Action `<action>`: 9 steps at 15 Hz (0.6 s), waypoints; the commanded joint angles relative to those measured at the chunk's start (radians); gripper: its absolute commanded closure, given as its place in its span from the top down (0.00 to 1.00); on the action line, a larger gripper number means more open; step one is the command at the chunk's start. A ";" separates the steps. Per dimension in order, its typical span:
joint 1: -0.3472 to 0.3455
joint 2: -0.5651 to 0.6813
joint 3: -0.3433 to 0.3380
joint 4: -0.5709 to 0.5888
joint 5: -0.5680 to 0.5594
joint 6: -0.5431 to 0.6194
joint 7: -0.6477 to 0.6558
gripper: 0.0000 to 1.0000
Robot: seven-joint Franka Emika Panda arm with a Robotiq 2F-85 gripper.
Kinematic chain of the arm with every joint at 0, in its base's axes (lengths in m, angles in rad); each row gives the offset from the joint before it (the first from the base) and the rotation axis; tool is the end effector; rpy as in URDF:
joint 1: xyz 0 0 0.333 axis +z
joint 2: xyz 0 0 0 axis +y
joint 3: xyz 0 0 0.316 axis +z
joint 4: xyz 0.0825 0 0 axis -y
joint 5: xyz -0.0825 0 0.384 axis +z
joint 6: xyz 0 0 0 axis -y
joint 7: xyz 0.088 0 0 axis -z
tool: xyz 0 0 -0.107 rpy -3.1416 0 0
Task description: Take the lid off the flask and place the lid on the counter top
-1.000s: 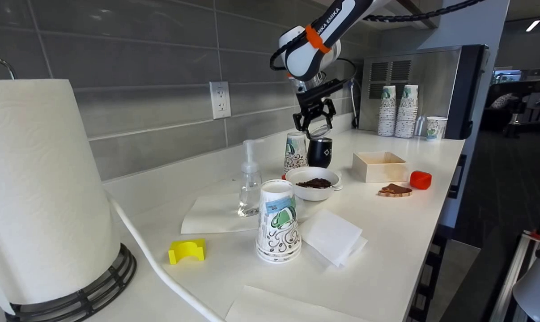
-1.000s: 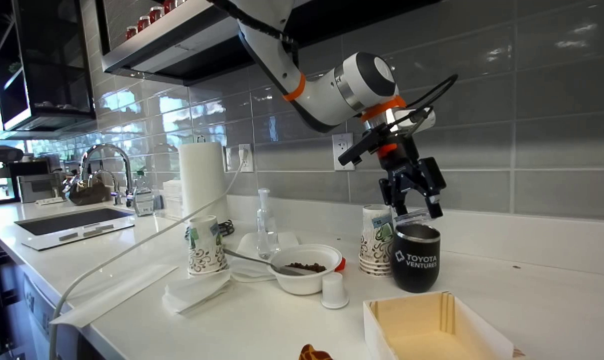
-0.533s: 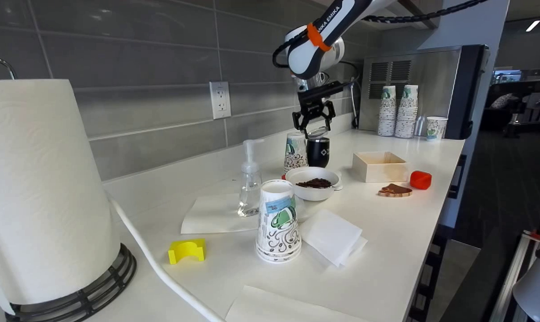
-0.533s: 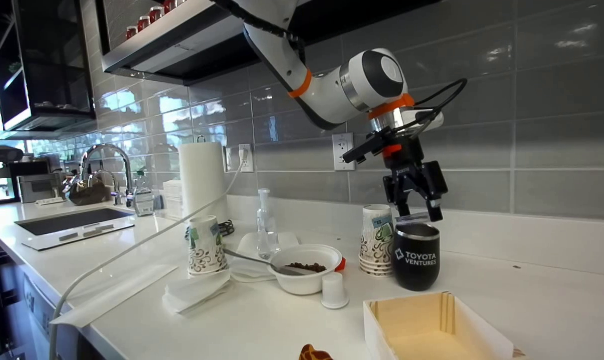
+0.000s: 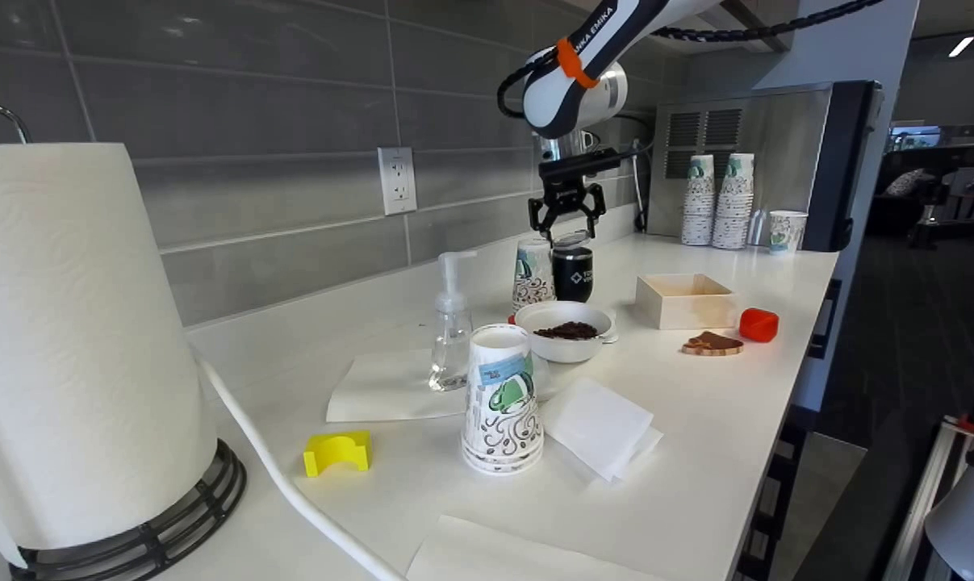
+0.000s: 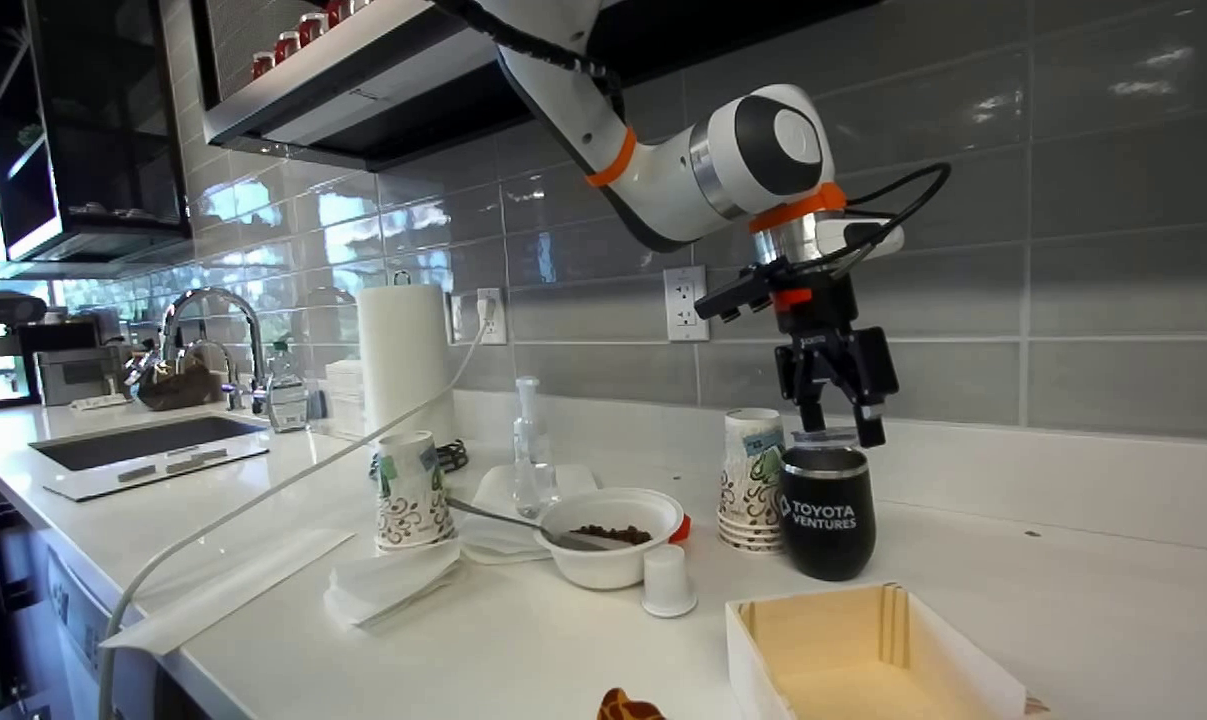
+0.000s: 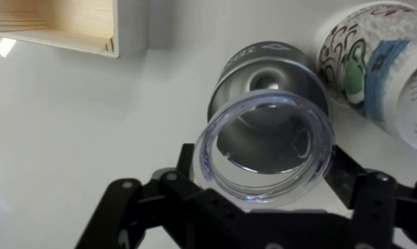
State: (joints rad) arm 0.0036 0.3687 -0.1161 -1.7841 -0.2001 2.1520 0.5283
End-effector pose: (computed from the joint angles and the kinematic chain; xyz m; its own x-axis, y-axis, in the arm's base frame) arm 0.6410 -0.0749 0.3513 0.8669 -0.4895 0.0938 -0.4983 -0.8470 0.1850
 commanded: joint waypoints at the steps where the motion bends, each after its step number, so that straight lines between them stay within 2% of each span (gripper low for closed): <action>1: -0.019 -0.018 -0.004 -0.008 0.065 0.029 -0.032 0.67; 9: -0.086 -0.045 -0.025 -0.019 0.193 0.058 -0.054 0.67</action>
State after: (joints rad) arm -0.0527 0.3515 -0.1341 -1.7839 -0.0791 2.1884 0.5096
